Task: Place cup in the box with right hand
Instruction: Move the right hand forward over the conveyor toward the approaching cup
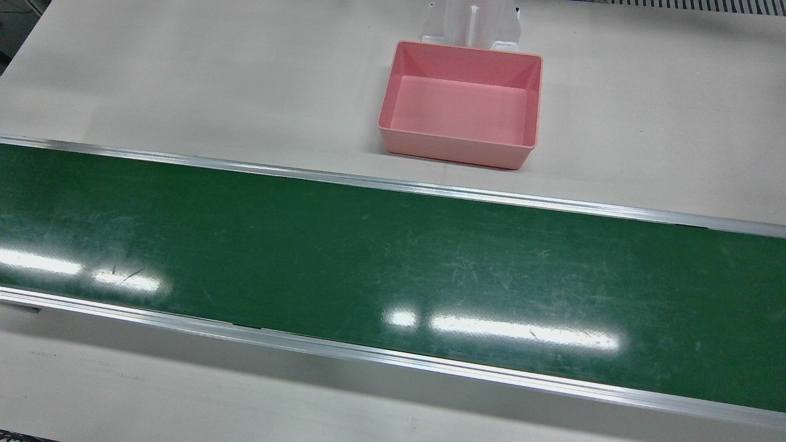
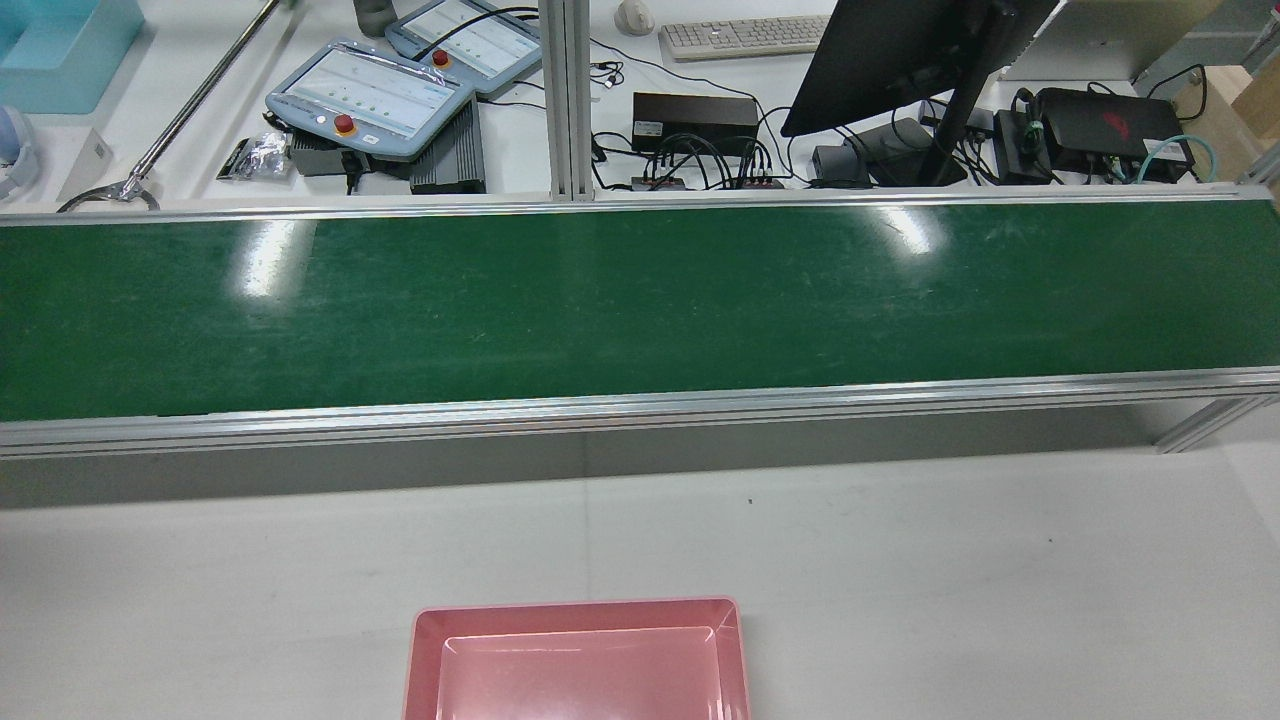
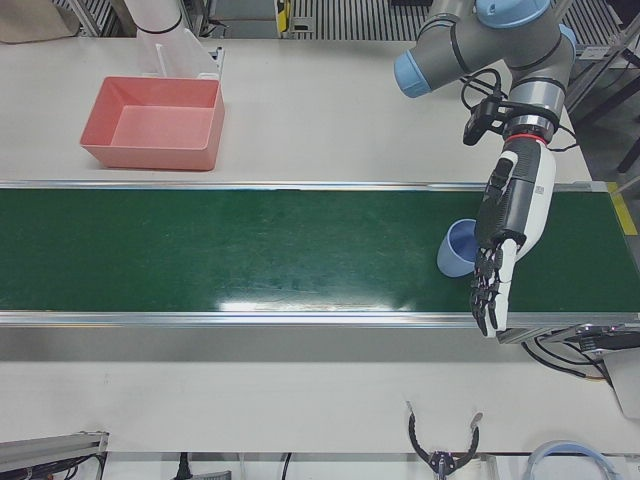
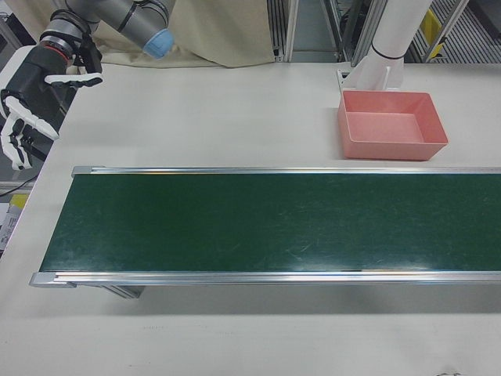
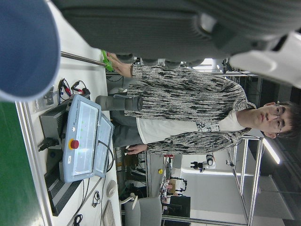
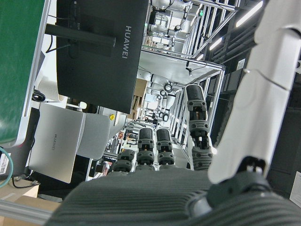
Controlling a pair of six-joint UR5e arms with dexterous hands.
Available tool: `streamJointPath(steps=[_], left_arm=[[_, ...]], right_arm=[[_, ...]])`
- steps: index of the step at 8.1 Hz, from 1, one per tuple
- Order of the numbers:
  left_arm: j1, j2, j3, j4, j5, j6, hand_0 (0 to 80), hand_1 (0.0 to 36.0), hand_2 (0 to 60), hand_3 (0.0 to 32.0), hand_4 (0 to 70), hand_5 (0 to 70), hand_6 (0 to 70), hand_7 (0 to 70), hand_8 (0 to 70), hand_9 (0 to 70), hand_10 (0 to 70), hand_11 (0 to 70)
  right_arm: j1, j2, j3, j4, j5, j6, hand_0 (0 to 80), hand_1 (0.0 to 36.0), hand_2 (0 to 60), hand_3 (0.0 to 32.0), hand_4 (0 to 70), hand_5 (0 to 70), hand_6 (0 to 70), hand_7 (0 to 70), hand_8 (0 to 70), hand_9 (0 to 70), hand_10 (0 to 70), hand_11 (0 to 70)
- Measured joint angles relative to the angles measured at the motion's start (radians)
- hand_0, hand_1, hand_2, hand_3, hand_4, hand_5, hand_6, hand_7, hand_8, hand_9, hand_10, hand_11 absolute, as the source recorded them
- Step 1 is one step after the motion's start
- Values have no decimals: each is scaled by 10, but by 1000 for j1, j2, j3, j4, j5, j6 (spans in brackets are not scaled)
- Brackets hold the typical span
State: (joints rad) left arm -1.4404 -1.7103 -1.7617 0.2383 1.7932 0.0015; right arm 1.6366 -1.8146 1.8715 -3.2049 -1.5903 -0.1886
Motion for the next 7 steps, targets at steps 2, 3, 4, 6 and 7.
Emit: streamJointPath(steps=[2, 3, 4, 6, 7], left_arm=[[0, 0, 0, 0, 0, 0, 0, 0, 0, 0, 0, 0, 0, 0, 0, 0, 0, 0], [0, 0, 0, 1, 0, 0, 0, 0, 0, 0, 0, 0, 0, 0, 0, 0, 0, 0], [0, 0, -1, 1, 0, -1, 0, 0, 0, 0, 0, 0, 0, 0, 0, 0, 0, 0], [0, 0, -1, 2, 0, 0, 0, 0, 0, 0, 0, 0, 0, 0, 0, 0, 0, 0], [0, 0, -1, 1, 0, 0, 0, 0, 0, 0, 0, 0, 0, 0, 0, 0, 0, 0]], right_arm=[[-76, 57, -28, -14, 42, -11, 538, 160, 68, 0, 313, 60, 76, 278, 113, 213, 57, 98], [-170, 89, -34, -25, 112, -13, 551, 145, 0, 0, 335, 61, 74, 270, 112, 209, 50, 88], [-274, 137, -42, -48, 187, -13, 519, 201, 212, 0, 263, 60, 74, 272, 107, 203, 50, 89], [-413, 241, -45, -123, 284, -14, 557, 151, 0, 0, 313, 62, 72, 263, 107, 202, 44, 81], [-462, 285, -43, -166, 328, -14, 556, 151, 0, 0, 322, 61, 72, 264, 109, 204, 40, 75]])
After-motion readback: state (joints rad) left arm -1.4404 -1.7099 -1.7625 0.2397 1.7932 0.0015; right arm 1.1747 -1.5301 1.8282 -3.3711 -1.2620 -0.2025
